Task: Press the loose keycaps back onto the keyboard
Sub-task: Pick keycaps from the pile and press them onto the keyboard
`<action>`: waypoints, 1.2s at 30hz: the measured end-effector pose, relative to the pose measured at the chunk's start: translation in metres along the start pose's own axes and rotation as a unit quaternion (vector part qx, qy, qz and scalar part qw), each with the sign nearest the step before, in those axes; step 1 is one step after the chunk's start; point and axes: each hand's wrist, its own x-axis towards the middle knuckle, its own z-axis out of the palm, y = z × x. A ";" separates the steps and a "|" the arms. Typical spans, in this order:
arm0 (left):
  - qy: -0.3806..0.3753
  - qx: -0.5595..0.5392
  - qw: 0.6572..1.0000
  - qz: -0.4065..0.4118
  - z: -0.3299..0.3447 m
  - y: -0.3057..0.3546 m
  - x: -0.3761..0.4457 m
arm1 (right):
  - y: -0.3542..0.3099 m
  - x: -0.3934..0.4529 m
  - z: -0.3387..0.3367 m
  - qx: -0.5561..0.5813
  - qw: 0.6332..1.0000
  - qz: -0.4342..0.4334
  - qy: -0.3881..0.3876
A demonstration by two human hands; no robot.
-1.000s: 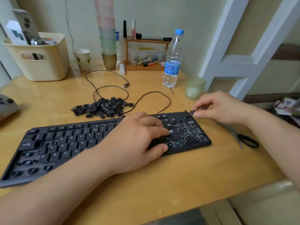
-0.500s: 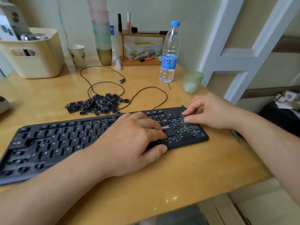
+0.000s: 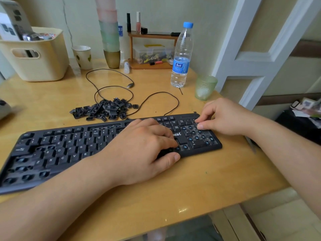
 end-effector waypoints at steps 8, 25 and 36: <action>-0.003 0.002 1.000 0.001 0.000 0.001 0.000 | -0.005 -0.004 0.010 -0.021 0.998 -0.030 0.050; 0.010 -0.003 1.000 0.003 -0.002 -0.001 -0.002 | 0.012 -0.042 0.030 -0.069 0.985 -0.088 0.129; 0.038 -0.009 0.999 -0.008 -0.010 -0.011 -0.001 | -0.044 0.000 0.013 -0.079 0.992 -0.041 0.084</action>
